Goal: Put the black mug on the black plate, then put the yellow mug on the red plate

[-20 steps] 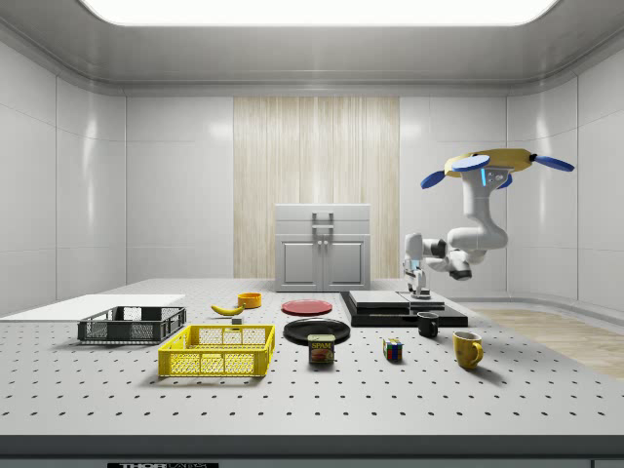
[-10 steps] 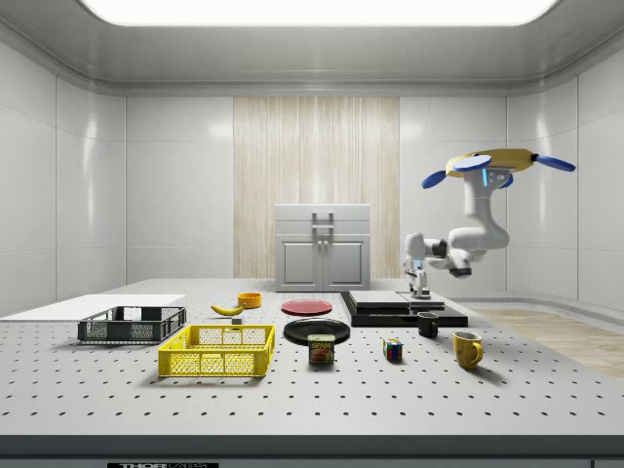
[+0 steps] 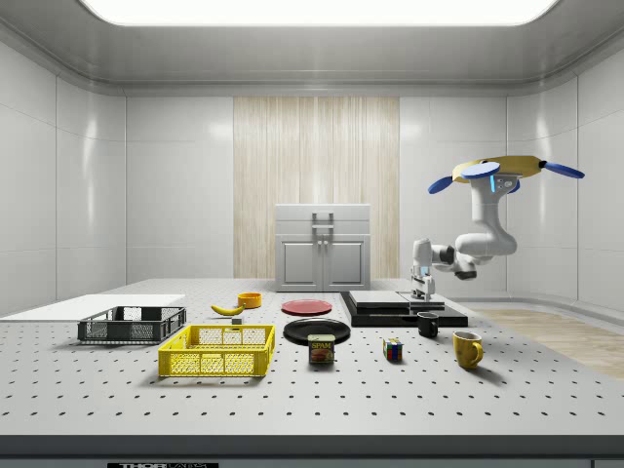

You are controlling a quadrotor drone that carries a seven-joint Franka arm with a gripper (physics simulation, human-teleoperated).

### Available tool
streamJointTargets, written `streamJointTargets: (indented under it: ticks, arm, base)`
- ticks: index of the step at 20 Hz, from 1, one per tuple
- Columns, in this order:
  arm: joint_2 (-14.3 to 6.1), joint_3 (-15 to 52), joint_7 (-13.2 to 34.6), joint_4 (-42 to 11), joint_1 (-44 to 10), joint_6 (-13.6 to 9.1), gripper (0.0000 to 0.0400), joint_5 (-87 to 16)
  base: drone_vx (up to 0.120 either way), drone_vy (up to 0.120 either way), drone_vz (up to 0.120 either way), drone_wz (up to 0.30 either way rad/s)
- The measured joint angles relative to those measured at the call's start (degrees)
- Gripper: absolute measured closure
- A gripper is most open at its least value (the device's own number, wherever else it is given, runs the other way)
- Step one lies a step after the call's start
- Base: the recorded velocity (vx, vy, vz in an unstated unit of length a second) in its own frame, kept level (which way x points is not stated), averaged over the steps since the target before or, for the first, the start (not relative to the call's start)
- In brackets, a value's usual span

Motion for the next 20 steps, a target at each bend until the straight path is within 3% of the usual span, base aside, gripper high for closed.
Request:
streamJointTargets:
  ticks: [3,10,20]
  arm:
    - [-0.7,0.2,0.2,0.0,-0.2,0.7,0.0000,0.4]
    - [-2.9,-2.8,0.2,0.6,-0.4,3.7,0.0000,-2.0]
    - [-4.4,-5.8,2.5,1.5,-3.1,6.2,0.0000,-4.6]
  base:
    - [0.000,0.000,-0.120,0.000]
    - [0.000,0.000,0.000,0.000]
    - [0.000,0.000,0.000,0.000]
